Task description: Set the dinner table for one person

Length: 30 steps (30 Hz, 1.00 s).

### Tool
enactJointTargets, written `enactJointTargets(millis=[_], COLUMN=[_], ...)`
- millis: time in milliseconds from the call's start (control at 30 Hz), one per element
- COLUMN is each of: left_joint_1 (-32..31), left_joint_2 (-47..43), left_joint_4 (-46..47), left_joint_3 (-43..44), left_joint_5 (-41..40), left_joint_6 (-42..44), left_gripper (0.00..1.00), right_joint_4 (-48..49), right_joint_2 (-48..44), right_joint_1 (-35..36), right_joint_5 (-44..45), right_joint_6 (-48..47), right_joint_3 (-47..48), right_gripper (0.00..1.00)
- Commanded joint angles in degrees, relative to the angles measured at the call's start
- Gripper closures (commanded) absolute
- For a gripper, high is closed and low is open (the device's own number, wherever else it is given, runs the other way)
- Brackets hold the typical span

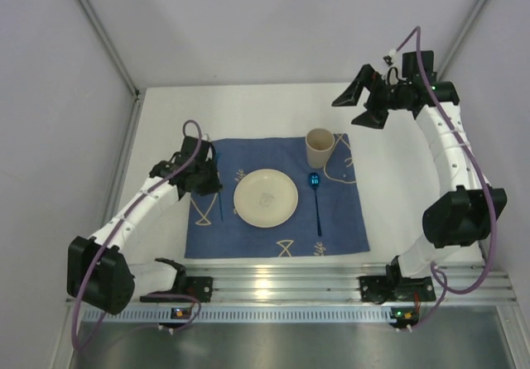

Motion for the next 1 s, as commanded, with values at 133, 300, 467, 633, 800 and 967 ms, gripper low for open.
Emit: enactJointTargets(millis=[133,300,467,633,800,967], left_joint_1=[0.8,0.7,0.8,0.7,0.7,0.8], left_joint_2=[2.7,5.1,6.3,8.0,10.7,13.5], left_joint_4=[-0.1,3.7,8.0,11.0,10.2,8.6], left_joint_3=[-5.2,-9.7,-10.5,-10.3,-10.4,-9.4], left_joint_5=[-4.2,-2.4,1.7,4.9,3.7,1.9], left_joint_6=[0.5,-0.2,2.1,5.0,4.9,4.5], left_gripper=[1.0,1.0,1.0,1.0,1.0,1.0], right_joint_4=[-0.3,-0.6,-0.7,-0.5,-0.9,-0.8], right_joint_2=[-0.6,-0.9,-1.1,-1.1,-1.1,-1.2], right_joint_1=[0.5,0.5,0.5,0.5,0.5,0.4], right_joint_5=[-0.1,0.4,0.7,0.8,1.3,1.7], right_joint_6=[-1.0,-1.4,-1.6,-1.8,-2.3,-2.8], right_joint_3=[-0.7,-1.0,-2.4,-2.7,-3.0,-3.5], right_gripper=[0.0,0.0,0.0,0.0,0.0,0.0])
